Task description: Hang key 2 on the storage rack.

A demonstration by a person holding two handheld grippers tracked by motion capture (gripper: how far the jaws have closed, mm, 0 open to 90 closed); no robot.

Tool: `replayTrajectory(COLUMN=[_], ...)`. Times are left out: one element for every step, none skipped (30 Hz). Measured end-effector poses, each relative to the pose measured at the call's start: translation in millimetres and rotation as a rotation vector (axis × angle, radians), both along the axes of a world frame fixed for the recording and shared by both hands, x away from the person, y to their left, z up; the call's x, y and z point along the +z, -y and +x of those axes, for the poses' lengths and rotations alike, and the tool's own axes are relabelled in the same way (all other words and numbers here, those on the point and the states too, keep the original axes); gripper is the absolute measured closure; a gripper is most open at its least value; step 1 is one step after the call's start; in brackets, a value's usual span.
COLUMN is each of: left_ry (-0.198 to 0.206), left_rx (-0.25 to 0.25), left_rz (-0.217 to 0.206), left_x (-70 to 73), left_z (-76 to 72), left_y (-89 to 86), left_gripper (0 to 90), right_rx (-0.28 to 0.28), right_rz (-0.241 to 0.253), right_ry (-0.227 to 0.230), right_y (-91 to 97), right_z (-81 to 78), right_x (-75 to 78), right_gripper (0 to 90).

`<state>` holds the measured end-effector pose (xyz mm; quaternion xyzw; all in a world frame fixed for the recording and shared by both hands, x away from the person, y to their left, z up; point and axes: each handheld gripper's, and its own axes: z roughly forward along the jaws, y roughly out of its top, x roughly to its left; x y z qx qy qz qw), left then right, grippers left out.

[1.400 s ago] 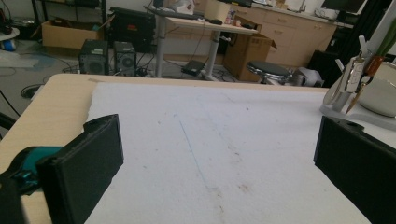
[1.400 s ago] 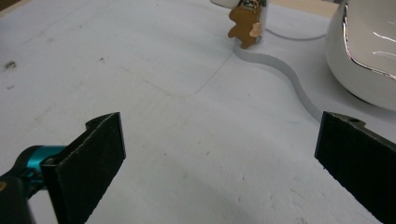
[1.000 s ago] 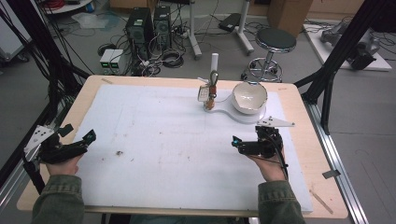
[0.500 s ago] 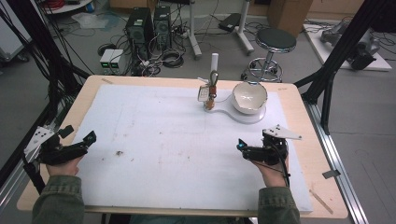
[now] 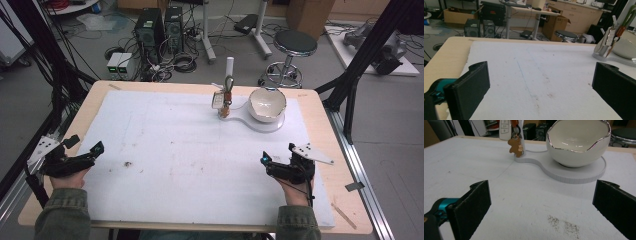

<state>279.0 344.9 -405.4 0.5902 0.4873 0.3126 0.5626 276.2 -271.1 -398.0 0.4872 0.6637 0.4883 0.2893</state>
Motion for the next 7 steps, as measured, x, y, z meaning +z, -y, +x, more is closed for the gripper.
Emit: replayTrajectory(left_ry=[0.000, 0.000, -0.001, -0.002, -0.002, -0.001, 0.000], left_rx=[0.000, -0.002, -0.003, -0.003, -0.003, -0.002, -0.001], left_rz=[0.000, -0.001, -0.003, -0.003, -0.003, -0.006, -0.005], left_x=[0.0, -0.2, -0.3, -0.4, -0.4, -0.2, 0.0], left_z=[0.2, 0.6, 1.0, 1.3, 1.2, 1.0, 0.7], left_y=[0.2, 0.2, 0.2, -0.1, -0.2, -0.3, -0.6], left_gripper=[1.8, 1.8, 1.8, 1.8, 1.8, 1.8, 1.8], right_rx=[0.001, -0.002, -0.004, -0.005, -0.007, -0.010, -0.009], right_rz=[0.001, 0.002, 0.008, 0.008, 0.003, 0.006, 0.003], right_ry=[0.006, 0.007, 0.002, 0.001, 0.005, 0.002, 0.005], right_y=[0.8, 1.0, 1.0, 1.1, 1.4, 1.0, 1.0], right_z=[-0.1, -0.2, -0.3, -0.1, 0.3, -0.1, -0.2], right_x=[0.3, 0.4, 0.4, 0.3, 0.1, 0.2, 0.3], right_gripper=[0.5, 0.5, 0.5, 0.6, 0.5, 0.5, 0.5])
